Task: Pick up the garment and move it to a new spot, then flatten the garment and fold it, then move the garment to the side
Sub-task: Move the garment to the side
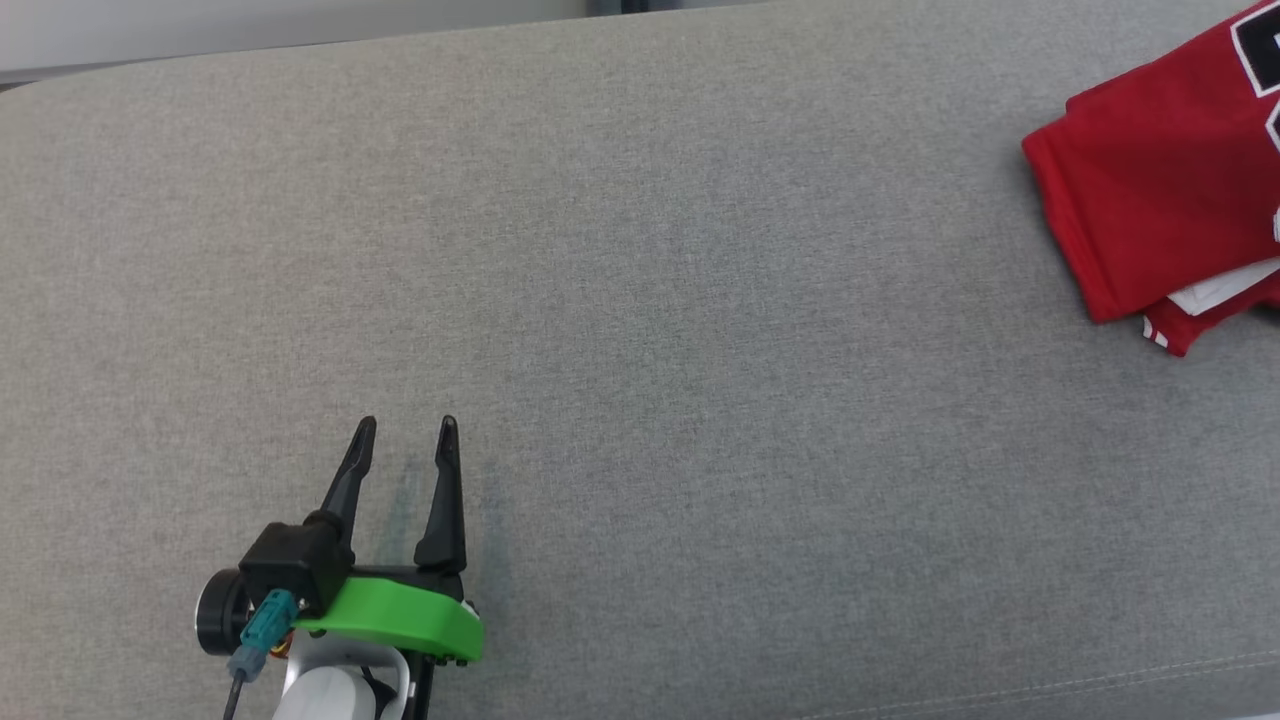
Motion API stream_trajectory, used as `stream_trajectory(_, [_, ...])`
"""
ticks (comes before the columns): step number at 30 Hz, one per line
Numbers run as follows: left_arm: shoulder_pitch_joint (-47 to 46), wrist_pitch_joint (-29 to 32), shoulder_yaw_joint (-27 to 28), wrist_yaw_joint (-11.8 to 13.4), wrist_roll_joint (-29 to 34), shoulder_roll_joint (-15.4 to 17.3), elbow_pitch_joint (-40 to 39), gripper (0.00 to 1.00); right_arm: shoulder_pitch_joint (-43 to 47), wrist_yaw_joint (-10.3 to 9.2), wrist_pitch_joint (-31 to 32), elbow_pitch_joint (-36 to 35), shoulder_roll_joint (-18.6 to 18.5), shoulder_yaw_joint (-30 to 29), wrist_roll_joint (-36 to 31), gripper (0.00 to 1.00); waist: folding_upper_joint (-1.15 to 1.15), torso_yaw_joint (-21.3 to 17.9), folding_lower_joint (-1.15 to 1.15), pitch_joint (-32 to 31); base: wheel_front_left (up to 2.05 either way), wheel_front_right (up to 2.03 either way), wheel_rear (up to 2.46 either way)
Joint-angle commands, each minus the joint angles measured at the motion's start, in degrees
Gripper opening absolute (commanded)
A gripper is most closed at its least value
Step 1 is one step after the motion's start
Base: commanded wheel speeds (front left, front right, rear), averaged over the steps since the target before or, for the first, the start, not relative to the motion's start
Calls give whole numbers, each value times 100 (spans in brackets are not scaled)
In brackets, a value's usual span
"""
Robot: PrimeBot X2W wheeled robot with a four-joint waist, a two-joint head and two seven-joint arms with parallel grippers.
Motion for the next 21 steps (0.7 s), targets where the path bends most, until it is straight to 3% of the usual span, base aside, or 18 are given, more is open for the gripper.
stream_trajectory(1, [-119, -25, 28, -19, 68, -15, -20, 100, -57, -10, 32, 73, -119, -96, -77, 0, 0, 53, 0, 86, 0, 0, 0])
stream_trajectory(7, [-175, -22, -6, -62, 128, -18, -29, 100, -115, -10, 11, 382, -465, -604, -426, 0, 0, 103, 0, 286, 0, 0, 0])
stream_trajectory(8, [-191, -22, -5, -67, 137, -9, -24, 100, -119, -10, -62, 432, -535, -716, -527, 17, 0, 112, 0, 313, 0, 0, 0])
stream_trajectory(9, [-211, -22, -7, -71, 145, 2, -21, 100, -97, -12, -223, 456, -685, -918, -798, 100, 0, 124, 0, 353, 0, 0, 0])
stream_trajectory(15, [-192, -22, -16, -67, 188, 2, -3, 100, -30, -9, -826, 596, -320, -1539, -1530, 100, 0, 147, 0, 388, 0, 0, 0])
stream_trajectory(21, [-118, -23, 1, -32, 195, 53, 26, 100, -169, -9, -1114, 684, 72, -1196, -1633, 100, 0, 51, 0, 283, 0, 0, 0])
